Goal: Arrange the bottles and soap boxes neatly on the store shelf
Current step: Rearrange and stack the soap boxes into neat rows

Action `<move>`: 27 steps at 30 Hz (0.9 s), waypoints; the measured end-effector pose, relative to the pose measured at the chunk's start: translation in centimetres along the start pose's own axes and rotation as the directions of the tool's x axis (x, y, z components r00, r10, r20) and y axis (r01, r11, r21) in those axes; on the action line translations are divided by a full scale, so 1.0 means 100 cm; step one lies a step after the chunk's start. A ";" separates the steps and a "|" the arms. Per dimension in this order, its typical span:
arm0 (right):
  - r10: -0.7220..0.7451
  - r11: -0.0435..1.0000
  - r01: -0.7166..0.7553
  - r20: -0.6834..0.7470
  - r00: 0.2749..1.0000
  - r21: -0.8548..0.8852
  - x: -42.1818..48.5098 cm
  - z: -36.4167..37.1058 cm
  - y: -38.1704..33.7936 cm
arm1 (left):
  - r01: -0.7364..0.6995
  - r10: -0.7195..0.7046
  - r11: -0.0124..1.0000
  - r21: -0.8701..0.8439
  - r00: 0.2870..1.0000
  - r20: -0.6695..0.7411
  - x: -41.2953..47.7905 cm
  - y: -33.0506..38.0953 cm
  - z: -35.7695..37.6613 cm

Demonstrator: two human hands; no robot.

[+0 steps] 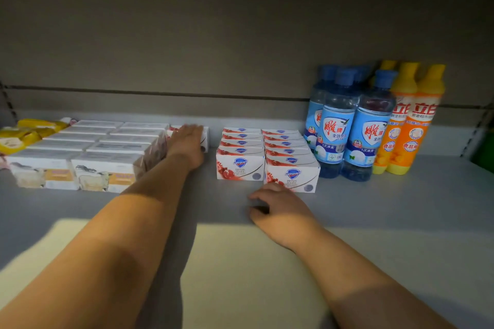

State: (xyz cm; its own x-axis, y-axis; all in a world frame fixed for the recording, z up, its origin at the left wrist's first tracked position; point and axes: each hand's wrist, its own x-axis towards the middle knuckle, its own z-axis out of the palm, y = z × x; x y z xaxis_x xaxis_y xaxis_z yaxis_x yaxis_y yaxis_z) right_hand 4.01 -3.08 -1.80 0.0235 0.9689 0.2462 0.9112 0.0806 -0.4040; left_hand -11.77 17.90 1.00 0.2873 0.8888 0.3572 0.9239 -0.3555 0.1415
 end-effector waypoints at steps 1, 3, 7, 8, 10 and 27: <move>0.000 1.000 0.000 -0.005 1.000 0.004 0.000 0.002 0.001 | 0.012 -0.010 1.000 0.024 0.998 -0.061 0.000 -0.001 0.007; -0.007 1.000 0.007 -0.016 1.000 0.005 0.001 0.003 0.003 | 0.051 -0.043 0.998 0.046 0.986 -0.162 0.002 0.002 0.013; -0.011 1.000 0.012 -0.010 1.000 0.010 0.002 0.003 0.005 | 0.102 -0.098 0.995 0.017 0.981 -0.167 0.006 0.002 0.013; -0.010 1.000 0.011 -0.013 1.000 0.010 0.001 0.003 0.005 | 0.095 -0.092 0.995 0.004 0.978 -0.186 0.005 0.000 0.013; -0.007 1.000 0.007 -0.013 1.000 0.018 0.001 0.002 0.004 | 0.057 -0.055 0.998 0.002 0.974 -0.221 0.002 -0.004 0.015; 0.085 0.996 -0.084 0.042 0.996 -0.019 -0.001 -0.008 -0.007 | -0.059 -0.693 -0.264 -0.963 0.706 0.147 -0.104 0.026 -0.051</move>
State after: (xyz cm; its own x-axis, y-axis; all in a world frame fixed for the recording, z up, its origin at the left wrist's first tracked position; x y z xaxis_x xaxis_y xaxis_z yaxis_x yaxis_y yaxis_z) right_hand 3.72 -3.40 -0.83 0.0832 0.9813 0.1736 0.9135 -0.0055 -0.4068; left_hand -13.61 6.31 2.35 -0.4005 0.9161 0.0183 -0.5039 -0.2368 0.8306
